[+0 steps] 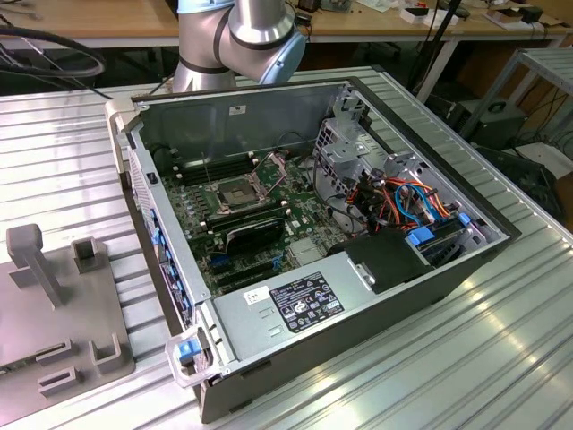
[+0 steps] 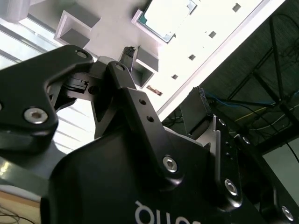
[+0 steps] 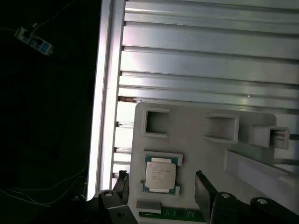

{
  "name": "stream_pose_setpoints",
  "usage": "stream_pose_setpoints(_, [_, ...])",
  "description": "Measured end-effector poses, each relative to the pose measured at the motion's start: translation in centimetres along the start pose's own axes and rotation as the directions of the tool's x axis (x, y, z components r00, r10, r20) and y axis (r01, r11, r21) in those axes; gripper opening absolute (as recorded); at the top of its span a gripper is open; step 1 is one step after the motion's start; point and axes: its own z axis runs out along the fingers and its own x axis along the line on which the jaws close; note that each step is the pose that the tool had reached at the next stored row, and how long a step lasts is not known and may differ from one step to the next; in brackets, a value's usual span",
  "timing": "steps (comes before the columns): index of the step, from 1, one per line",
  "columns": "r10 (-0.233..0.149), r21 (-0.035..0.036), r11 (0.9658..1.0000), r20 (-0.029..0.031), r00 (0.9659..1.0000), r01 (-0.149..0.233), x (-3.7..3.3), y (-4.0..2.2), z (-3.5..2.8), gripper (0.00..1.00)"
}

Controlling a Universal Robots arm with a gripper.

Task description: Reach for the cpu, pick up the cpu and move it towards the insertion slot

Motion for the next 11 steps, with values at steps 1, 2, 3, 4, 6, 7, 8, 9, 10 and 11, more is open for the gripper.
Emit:
stream_pose_setpoints(1, [0.000, 0.0000, 1.0000, -0.0002, 1.0000, 0.000, 0.00, -0.01, 0.18, 0.67])
stream_pose_setpoints(2, [0.000, 0.0000, 1.0000, -0.0003, 1.0000, 0.000, 0.01, -0.02, 0.31, 0.67])
stream_pose_setpoints(3, [0.000, -0.0001, 1.0000, -0.0005, 1.0000, 0.000, 0.01, -0.03, 0.45, 0.67])
stream_pose_setpoints(4, [0.000, 0.0000, 1.0000, -0.0008, 1.0000, 0.000, 0.01, -0.03, 0.56, 0.67])
stream_pose_setpoints(6, [0.000, 0.0000, 1.0000, -0.0008, 1.0000, 0.000, 0.01, -0.04, 0.77, 0.67])
stream_pose_setpoints(7, [0.000, 0.0000, 1.0000, -0.0008, 1.0000, 0.000, 0.01, -0.10, 0.93, 0.67])
stream_pose_setpoints(8, [0.000, 0.0000, 1.0000, -0.0008, 1.0000, 0.000, 0.02, -0.15, 1.13, 0.67])
stream_pose_setpoints(9, [0.000, -0.0001, 1.0000, -0.0009, 1.0000, 0.000, 0.02, -0.21, 1.28, 0.67])
stream_pose_setpoints(10, [0.000, -0.0001, 1.0000, -0.0009, 1.0000, 0.000, 0.03, -0.24, 1.38, 0.67])
stream_pose_setpoints(11, [0.000, -0.0001, 1.0000, -0.0009, 1.0000, 0.000, 0.03, -0.27, 1.47, 0.67])
